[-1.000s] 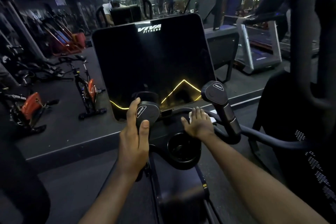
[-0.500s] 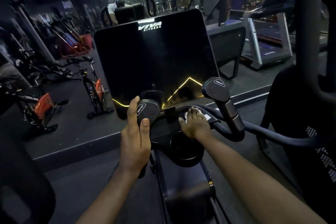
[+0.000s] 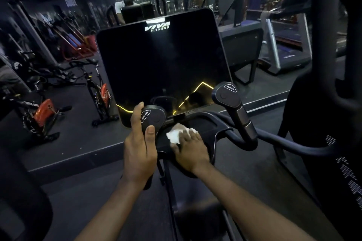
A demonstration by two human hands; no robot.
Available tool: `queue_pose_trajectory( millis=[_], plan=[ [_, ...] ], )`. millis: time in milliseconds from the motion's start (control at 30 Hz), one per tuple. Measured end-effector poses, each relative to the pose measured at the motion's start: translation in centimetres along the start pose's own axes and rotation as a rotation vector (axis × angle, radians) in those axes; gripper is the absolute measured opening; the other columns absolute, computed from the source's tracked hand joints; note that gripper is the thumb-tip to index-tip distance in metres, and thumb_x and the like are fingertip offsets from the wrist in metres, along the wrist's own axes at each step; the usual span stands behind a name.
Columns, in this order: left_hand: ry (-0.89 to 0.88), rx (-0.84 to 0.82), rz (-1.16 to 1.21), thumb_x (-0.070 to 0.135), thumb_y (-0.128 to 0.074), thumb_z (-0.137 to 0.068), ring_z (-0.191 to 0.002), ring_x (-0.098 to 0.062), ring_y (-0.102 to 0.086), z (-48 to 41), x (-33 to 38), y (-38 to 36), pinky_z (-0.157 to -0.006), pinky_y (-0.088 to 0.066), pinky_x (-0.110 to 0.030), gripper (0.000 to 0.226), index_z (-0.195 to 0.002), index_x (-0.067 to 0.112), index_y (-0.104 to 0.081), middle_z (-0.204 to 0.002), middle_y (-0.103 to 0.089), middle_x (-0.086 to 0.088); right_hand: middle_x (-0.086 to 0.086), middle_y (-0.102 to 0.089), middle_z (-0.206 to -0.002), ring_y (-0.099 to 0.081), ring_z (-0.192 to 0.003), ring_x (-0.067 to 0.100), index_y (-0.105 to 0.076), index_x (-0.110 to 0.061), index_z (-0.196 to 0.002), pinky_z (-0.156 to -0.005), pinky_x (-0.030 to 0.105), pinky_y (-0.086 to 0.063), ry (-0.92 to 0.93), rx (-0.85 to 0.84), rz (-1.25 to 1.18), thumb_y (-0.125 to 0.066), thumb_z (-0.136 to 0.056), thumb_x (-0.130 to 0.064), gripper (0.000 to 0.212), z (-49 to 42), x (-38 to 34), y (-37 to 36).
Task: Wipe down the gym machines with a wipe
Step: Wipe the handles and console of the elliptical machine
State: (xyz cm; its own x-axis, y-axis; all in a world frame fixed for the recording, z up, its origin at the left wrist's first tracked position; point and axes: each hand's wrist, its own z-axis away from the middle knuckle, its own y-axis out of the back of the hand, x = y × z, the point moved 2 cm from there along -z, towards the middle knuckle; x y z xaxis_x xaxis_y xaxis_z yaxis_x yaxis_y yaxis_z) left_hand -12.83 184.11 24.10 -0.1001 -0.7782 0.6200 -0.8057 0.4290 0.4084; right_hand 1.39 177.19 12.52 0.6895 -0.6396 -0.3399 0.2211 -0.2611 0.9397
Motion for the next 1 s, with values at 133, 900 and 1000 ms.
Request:
queue_pose_trajectory(
  millis=[133,900,1000],
  plan=[
    [-0.012,0.001,0.011,0.029,-0.035,-0.107,-0.069,0.002,-0.057,0.0,-0.1,0.0,-0.063,-0.041,-0.008,0.053,-0.158,0.019,-0.026,-0.082,-0.054,0.012,0.011,-0.007,-0.169,0.005,-0.156,0.024,-0.011,-0.007,-0.161,-0.125,0.042,0.008,0.045,-0.079,-0.027,-0.012,-0.104,-0.057,0.076,-4.4,-2.0,-0.6],
    [-0.033,-0.015,0.009,0.025,-0.035,-0.107,-0.06,0.002,-0.052,0.1,0.0,0.2,-0.059,-0.037,-0.007,0.052,-0.157,0.014,-0.025,-0.079,-0.045,0.01,0.011,-0.014,-0.168,0.001,-0.156,0.02,-0.028,-0.008,-0.157,-0.126,0.039,0.006,0.214,0.036,0.033,-0.004,-0.094,-0.067,0.09,-2.4,-1.1,-0.2],
    [-0.018,-0.007,0.01,0.028,-0.035,-0.108,-0.052,-0.004,-0.046,0.0,-0.1,0.2,-0.053,-0.034,-0.01,0.052,-0.158,0.019,-0.025,-0.067,-0.043,0.012,0.014,-0.009,-0.168,0.001,-0.156,0.021,-0.014,-0.003,-0.16,-0.126,0.036,0.001,0.086,-0.035,-0.053,-0.018,-0.103,-0.061,0.081,-2.2,-1.5,-0.1]
  ],
)
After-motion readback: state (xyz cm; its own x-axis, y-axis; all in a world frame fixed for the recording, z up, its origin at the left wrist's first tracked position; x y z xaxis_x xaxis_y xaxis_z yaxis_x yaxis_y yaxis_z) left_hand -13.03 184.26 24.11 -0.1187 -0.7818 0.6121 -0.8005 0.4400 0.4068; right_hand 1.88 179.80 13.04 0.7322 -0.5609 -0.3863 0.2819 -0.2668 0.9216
